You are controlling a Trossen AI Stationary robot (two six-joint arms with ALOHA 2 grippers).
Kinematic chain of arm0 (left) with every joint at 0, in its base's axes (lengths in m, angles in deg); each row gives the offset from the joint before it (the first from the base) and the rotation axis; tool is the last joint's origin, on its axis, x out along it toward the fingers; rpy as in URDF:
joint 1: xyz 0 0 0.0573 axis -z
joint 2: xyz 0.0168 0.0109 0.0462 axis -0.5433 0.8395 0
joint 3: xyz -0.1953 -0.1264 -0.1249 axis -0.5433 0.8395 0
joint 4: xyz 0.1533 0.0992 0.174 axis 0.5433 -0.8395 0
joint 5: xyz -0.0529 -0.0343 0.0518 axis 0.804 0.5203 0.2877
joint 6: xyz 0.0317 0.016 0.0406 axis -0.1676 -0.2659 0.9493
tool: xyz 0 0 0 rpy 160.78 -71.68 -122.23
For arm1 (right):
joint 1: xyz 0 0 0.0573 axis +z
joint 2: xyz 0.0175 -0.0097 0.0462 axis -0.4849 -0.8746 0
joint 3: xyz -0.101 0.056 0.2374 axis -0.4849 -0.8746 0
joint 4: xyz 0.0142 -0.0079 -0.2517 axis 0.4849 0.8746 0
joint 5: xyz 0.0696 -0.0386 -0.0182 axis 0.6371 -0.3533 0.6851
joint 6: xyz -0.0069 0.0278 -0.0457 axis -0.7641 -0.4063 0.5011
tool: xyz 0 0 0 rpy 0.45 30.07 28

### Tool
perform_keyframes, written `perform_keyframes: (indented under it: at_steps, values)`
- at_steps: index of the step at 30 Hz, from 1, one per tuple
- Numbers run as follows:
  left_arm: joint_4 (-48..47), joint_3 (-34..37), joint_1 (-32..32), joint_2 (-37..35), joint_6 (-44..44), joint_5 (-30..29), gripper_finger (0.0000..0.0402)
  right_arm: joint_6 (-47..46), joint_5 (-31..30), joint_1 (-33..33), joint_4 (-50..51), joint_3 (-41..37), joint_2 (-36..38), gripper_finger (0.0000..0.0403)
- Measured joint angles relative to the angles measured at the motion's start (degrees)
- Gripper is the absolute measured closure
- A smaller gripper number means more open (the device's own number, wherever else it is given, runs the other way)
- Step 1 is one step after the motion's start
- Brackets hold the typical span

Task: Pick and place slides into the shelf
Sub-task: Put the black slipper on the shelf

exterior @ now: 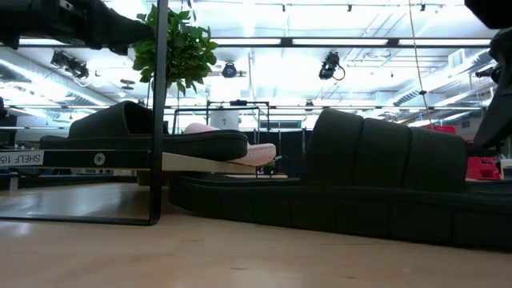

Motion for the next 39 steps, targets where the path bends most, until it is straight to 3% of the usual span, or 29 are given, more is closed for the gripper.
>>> perform_keyframes:
  at_steps: [10,22,31,35,39]
  values:
    - [0.16,-0.08,0.0,0.62,0.11,-0.02,0.0378,0.17,3.79,0.0,-3.72,0.0,0.0,0.0155]
    - [0.14,-0.08,0.0,0.62,-0.09,-0.02,0.0366,0.35,5.83,0.0,-3.35,0.0,-0.06,0.0165]
    - [0.32,-0.08,0.0,0.62,-0.07,-0.02,0.038,0.96,3.94,-0.68,-15.44,0.31,-8.39,0.0174]
    - [0.31,-0.08,0.0,0.62,-0.08,-0.02,0.0379,1.49,4.9,-0.78,-14.86,0.34,-8.81,0.0231]
    - [0.41,-0.08,0.0,0.62,-0.08,-0.02,0.0374,1.95,5.69,-0.79,-13.63,0.3,-8.59,0.0344]
